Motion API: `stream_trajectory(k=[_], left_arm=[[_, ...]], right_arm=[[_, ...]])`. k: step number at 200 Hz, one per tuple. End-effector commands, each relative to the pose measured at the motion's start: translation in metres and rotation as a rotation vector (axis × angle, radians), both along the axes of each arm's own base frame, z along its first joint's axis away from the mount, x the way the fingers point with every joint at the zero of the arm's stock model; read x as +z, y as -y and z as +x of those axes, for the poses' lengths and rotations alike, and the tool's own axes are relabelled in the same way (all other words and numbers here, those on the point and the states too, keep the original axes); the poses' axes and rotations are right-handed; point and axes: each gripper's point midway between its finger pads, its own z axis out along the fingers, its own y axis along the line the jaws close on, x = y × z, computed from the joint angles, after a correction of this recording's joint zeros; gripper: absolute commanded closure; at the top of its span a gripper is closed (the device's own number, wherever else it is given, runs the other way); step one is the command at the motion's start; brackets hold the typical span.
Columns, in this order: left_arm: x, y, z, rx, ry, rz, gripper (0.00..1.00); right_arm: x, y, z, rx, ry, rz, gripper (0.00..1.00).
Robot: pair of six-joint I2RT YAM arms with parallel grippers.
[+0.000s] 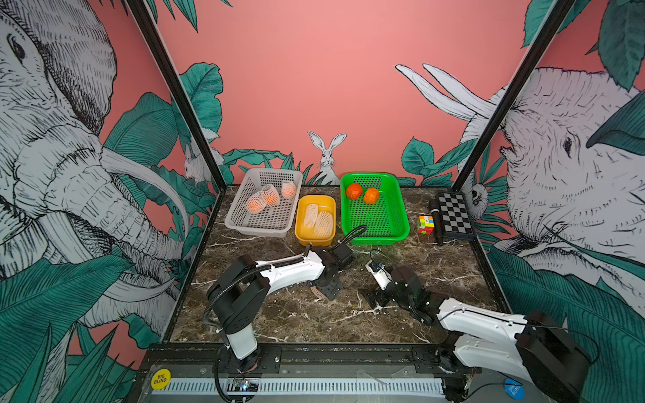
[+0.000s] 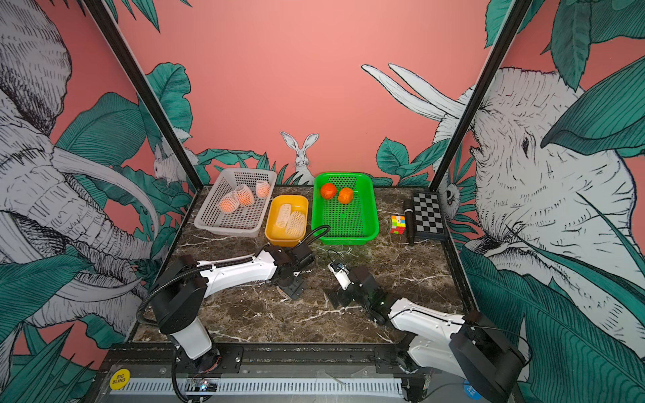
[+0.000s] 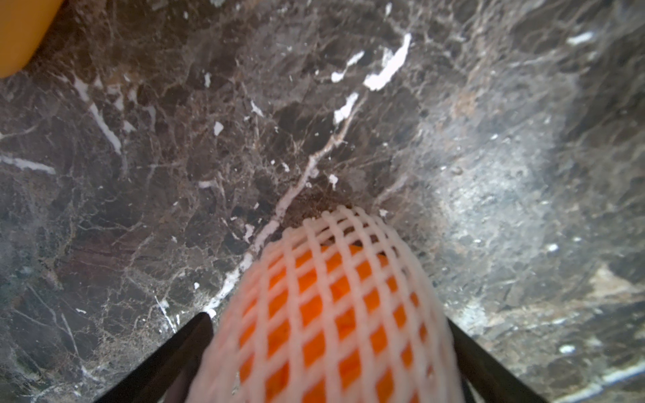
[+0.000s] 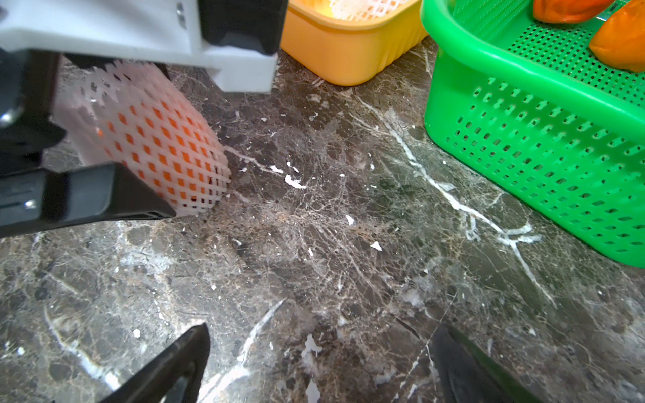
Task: Remove foam nets from oranges
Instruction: Place the orange at the center of the board.
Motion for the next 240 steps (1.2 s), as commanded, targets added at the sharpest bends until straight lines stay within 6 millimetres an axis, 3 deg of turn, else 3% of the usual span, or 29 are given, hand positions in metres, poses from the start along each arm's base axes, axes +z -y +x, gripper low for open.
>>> stream_trajectory(k=[1,37,130,202,240], left_arm=[[0.023,0.003,-0.004,0.005,0.01,-0.051,0.01],[0.032,0.011,-0.01,0.013,-0.013,-0.117,0.01],[0.031,0.015,-0.027,-0.003,-0.118,-0.136,0.01],[0.017,0.015,-0.032,-0.065,-0.128,-0.146,0.01],[-0.001,0.011,-0.037,-0.089,-0.126,-0.158,0.01]], right_arm=[[0.011,-0.004,0.004,0.008,0.033,0.004,0.0],[0.015,-0.001,0.004,0.005,0.053,-0.001,0.01],[0.012,-0.001,0.002,0.021,0.061,-0.008,0.01],[0.009,-0.018,-0.009,0.094,-0.005,0.114,0.01],[0.013,-0.026,-0.01,0.107,-0.047,0.19,0.02]])
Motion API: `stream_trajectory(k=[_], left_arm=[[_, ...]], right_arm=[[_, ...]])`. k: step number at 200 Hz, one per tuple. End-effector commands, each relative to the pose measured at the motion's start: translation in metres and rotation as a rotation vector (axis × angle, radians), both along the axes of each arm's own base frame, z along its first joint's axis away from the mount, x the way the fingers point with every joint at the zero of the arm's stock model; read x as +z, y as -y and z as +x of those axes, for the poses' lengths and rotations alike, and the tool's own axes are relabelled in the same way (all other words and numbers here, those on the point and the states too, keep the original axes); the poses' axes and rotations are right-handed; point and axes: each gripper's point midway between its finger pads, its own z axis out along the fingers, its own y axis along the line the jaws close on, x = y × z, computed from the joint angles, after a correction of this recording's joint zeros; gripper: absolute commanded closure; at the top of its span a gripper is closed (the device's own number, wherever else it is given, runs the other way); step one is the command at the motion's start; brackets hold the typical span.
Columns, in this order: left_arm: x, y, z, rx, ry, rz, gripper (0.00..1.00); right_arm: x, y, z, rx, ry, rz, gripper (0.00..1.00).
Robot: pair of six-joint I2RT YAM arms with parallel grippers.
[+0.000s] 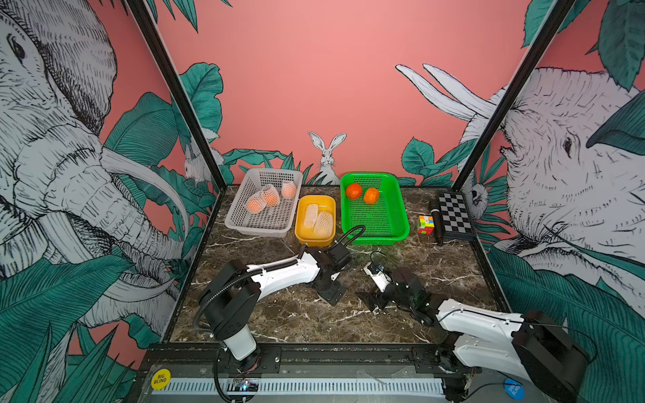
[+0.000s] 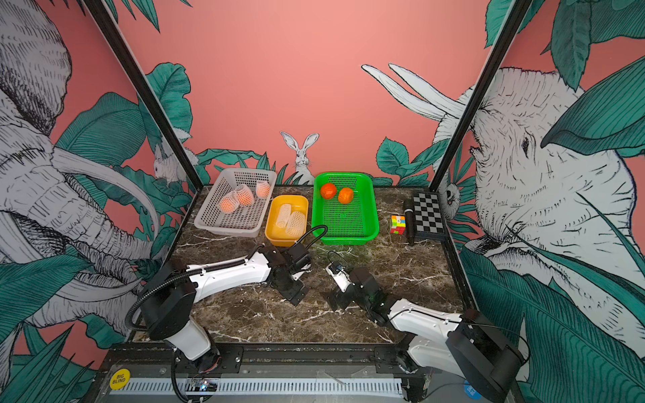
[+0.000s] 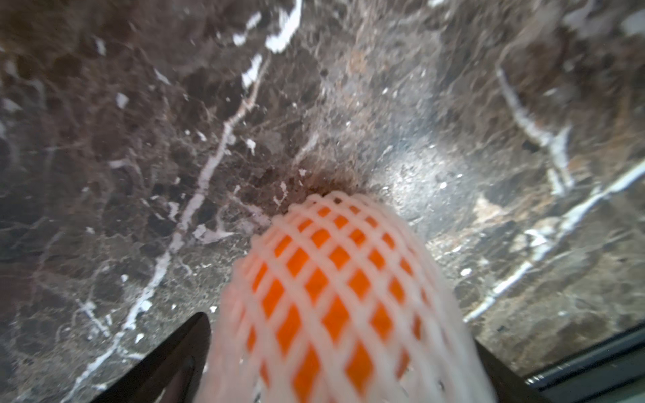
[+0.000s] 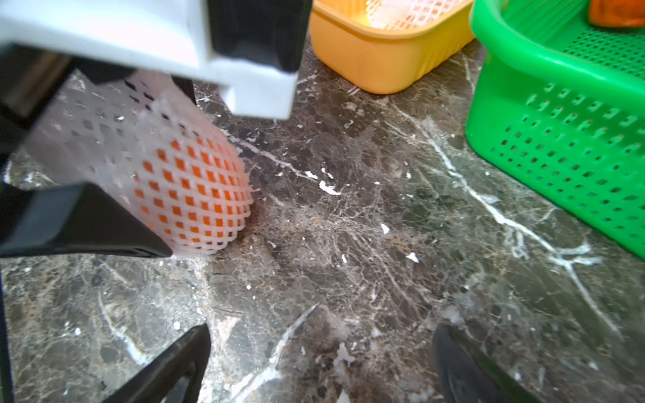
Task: Remove foam nets from oranges
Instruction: Place the orange at the center of the board.
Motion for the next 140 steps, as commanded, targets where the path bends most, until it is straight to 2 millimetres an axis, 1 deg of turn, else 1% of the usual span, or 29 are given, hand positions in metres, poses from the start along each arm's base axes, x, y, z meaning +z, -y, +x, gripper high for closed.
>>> stream_trajectory(k=[1,30,60,64,71,92,140], left_arm=[[0.0,0.001,-0.004,-0.03,0.017,-0.044,0.01],[-0.003,0.001,-0.005,-0.038,0.029,-0.067,0.01],[-0.002,0.003,-0.005,-0.055,0.045,-0.095,0.01],[-0.002,0.003,-0.005,-0.058,0.048,-0.097,0.01],[-0.002,0.003,-0.005,-0.062,0.049,-0.097,0.01],[-0.001,0.003,-0.004,-0.077,0.053,-0.096,0.01],[0.001,0.006,-0.002,-0.089,0.065,-0.106,0.01]], right_arm=[[0.013,-0.012,0.001,0.021,-0.013,0.105,0.02],[0.014,-0.021,0.003,0.021,-0.077,0.175,0.05],[0.015,-0.034,0.004,0.055,-0.146,0.255,0.12],[0.013,-0.035,0.003,0.062,-0.159,0.257,0.13],[0.021,-0.04,0.003,0.086,-0.149,0.296,0.14],[0.024,-0.048,0.002,0.117,-0.156,0.342,0.15],[0.027,-0.061,0.01,0.119,-0.208,0.384,0.18]])
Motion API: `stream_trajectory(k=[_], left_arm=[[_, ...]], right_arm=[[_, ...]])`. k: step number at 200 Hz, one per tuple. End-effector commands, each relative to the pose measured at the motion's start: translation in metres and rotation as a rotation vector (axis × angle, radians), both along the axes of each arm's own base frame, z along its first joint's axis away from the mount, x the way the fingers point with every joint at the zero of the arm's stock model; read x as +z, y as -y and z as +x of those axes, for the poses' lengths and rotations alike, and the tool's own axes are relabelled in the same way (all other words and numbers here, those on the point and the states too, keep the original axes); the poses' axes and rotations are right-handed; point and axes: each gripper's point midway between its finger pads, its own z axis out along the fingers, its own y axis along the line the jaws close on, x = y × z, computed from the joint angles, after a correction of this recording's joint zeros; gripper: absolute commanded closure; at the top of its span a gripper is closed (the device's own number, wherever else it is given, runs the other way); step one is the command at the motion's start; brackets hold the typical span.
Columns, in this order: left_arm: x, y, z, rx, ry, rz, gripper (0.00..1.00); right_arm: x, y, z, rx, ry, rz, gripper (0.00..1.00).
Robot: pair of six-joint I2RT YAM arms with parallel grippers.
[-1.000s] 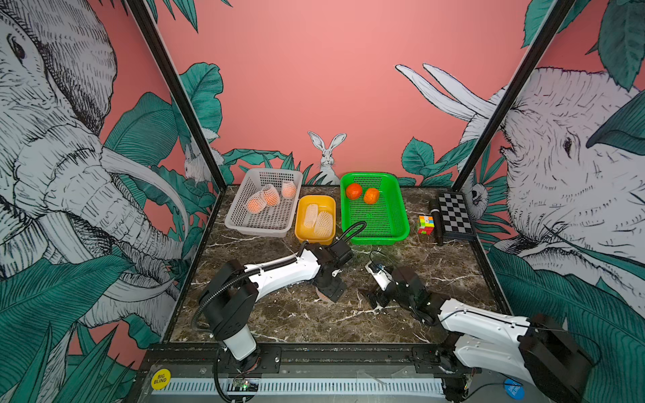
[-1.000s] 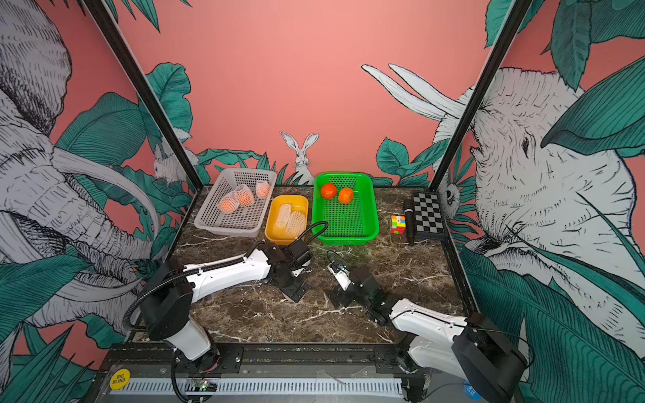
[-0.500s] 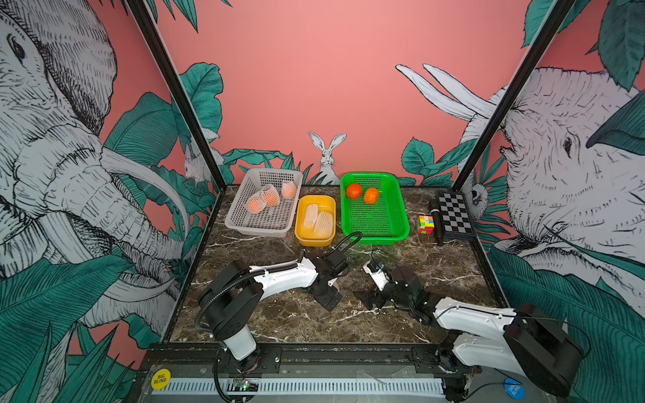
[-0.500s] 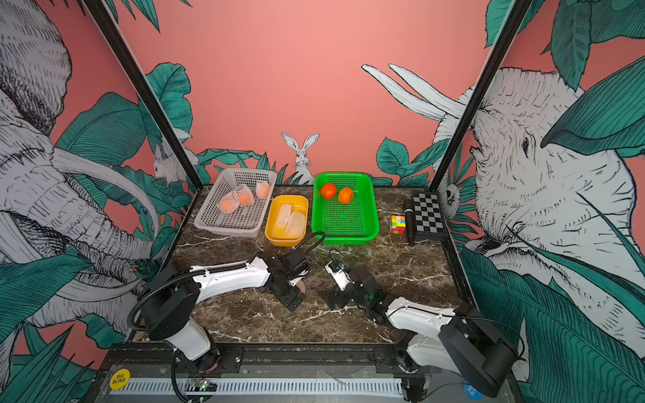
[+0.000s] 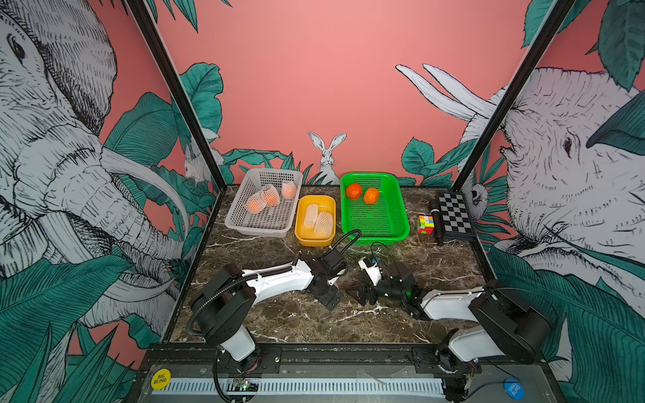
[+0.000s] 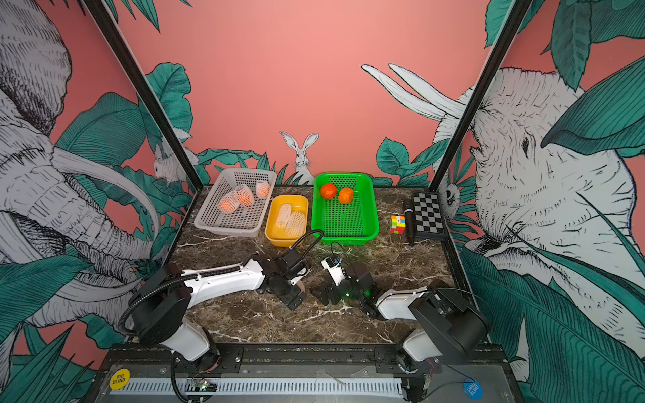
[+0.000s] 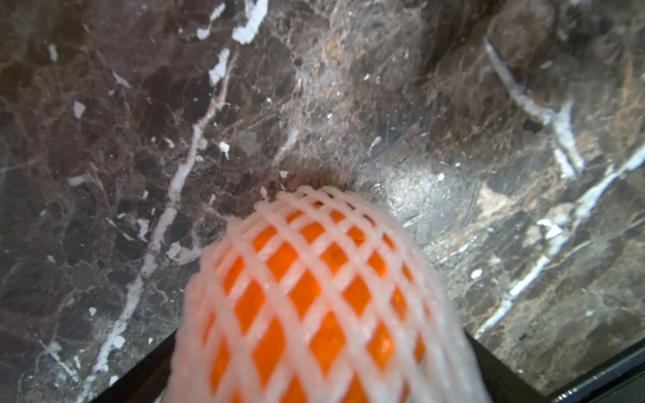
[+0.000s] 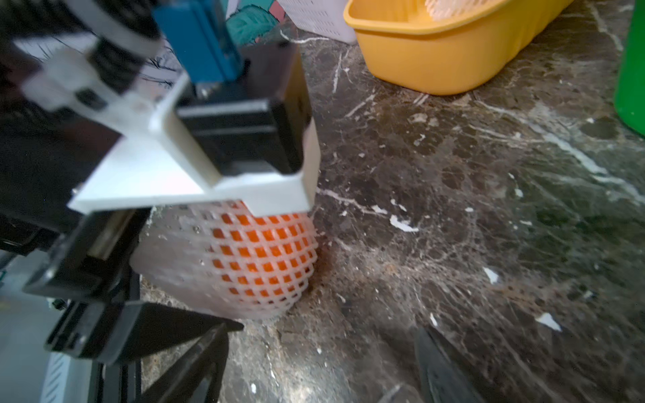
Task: Remove foam nets from oranges
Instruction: Place the orange at the center of the board.
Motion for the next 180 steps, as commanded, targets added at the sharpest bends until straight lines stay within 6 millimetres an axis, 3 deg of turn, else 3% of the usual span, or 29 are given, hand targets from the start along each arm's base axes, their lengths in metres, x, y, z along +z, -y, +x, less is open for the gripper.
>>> stream_trajectory(k=[1,74,77,136,180], left_arm=[[0.009,0.003,-0.001,-0.023,0.02,-0.033,0.01],[0.008,0.008,0.0,-0.04,0.018,-0.05,0.01],[0.008,0.008,0.0,-0.04,0.02,-0.052,0.01],[0.012,0.012,-0.002,-0.049,0.017,-0.078,0.01],[0.023,0.009,-0.001,-0.052,0.045,-0.091,0.01]], right_arm=[[0.024,-0.015,0.008,0.02,0.019,0.098,0.18],[0.014,-0.031,0.014,0.02,-0.013,0.097,0.18],[0.006,-0.031,0.014,0.019,-0.03,0.084,0.18],[-0.025,-0.036,0.016,-0.007,-0.089,0.037,0.18],[-0.038,-0.03,0.018,-0.034,-0.096,-0.014,0.18]])
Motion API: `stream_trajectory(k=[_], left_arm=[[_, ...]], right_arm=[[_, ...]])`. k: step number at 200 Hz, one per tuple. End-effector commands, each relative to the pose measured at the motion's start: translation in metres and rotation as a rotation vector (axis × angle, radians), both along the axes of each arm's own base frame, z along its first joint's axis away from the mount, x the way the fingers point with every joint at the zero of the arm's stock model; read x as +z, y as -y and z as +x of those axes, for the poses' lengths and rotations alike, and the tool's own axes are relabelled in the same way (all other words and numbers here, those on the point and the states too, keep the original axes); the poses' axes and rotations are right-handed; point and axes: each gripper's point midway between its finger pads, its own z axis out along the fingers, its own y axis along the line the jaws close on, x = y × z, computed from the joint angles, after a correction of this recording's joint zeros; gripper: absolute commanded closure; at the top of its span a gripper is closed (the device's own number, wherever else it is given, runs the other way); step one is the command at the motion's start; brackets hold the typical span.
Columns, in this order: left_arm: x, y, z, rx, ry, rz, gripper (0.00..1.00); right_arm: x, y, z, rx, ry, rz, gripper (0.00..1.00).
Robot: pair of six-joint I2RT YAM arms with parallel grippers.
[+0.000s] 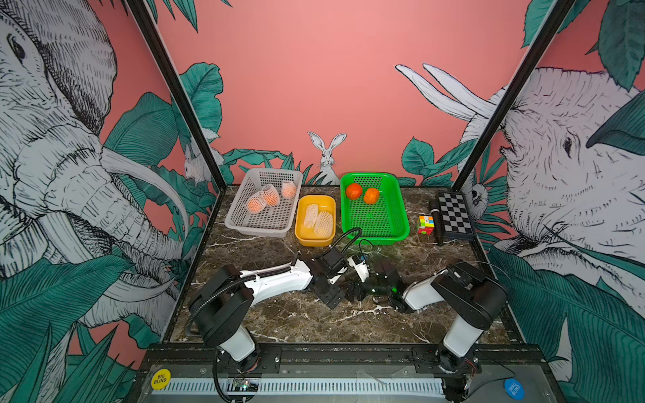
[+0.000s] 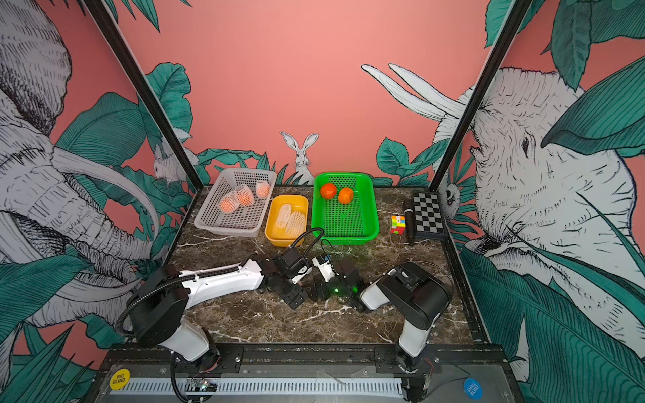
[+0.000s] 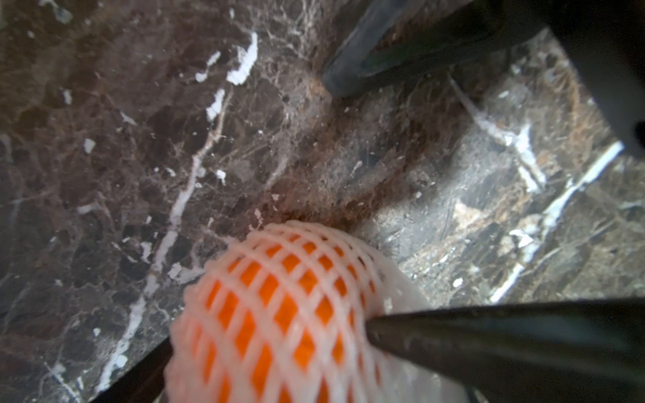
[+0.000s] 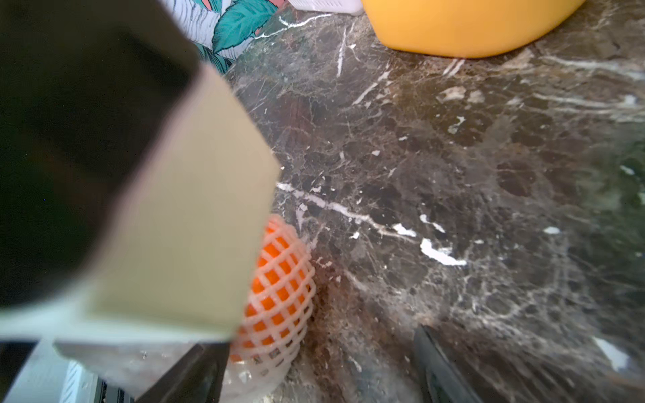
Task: Remove foam nets from oranges
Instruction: Place the orange at the center of the board.
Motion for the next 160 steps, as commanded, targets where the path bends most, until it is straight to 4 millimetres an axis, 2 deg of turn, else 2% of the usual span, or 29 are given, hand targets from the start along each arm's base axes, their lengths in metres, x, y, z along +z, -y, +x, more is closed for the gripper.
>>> stream_trajectory(k=[1,96,160], left_arm=[[0.015,-0.001,-0.003,-0.02,0.027,-0.035,0.01],[0.022,-0.01,-0.006,0.004,0.061,-0.069,0.01],[0.046,-0.014,-0.001,0.08,0.12,-0.156,0.01]], right_arm=[[-0.006,0.002,0.007,-0.034,0.018,-0.032,0.18],[-0.013,0.008,0.008,-0.05,0.021,-0.078,0.17],[-0.003,0.011,0.008,-0.049,0.046,-0.093,0.16]])
